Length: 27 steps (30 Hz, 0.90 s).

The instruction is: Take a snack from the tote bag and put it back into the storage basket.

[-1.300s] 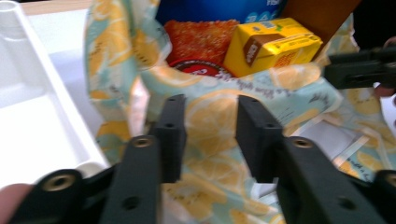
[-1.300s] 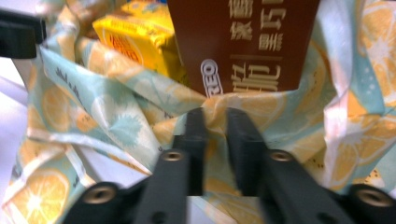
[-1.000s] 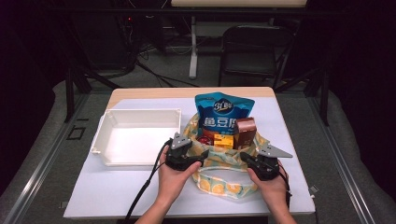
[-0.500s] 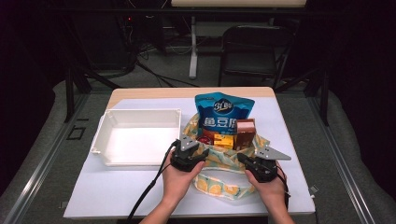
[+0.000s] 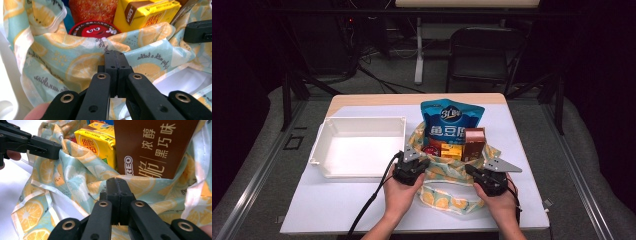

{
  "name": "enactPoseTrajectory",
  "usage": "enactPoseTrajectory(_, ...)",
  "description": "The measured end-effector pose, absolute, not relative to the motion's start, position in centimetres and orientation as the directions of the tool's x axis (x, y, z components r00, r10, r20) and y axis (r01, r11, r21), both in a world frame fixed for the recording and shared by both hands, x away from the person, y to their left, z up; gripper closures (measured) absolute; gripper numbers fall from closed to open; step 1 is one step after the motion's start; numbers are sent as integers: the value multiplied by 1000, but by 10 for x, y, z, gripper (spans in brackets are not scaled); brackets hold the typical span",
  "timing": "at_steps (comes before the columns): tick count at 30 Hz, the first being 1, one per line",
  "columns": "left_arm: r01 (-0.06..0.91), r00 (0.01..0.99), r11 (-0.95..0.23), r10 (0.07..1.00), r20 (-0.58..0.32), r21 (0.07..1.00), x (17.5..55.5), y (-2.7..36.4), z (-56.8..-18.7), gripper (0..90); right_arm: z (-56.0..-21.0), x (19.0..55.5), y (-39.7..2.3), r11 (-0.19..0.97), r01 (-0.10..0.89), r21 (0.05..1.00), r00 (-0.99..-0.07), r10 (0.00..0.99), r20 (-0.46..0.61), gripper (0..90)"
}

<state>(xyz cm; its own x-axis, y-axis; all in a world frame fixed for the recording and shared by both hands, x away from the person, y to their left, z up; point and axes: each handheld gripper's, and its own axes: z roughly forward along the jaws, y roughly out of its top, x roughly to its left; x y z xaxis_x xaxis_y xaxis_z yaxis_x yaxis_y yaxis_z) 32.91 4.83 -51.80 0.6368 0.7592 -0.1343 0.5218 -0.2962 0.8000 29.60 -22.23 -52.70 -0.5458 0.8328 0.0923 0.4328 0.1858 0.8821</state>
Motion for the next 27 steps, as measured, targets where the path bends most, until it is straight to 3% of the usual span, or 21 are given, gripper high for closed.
enactPoseTrajectory(8, 524, 621, -278, 772, -138, 805, 323, 51, -529, 900, -535, 296, -219, 216, 463, 859, -541, 837, 81, 900)
enactPoseTrajectory(21, 637, 586, -297, 786, -196, 711, 335, 49, -559, 900, -559, 309, -222, 246, 601, 761, -486, 868, 104, 897)
enactPoseTrajectory(27, 632, 587, -296, 787, -192, 716, 334, 50, -559, 900, -550, 301, -228, 222, 560, 798, -515, 848, 125, 733)
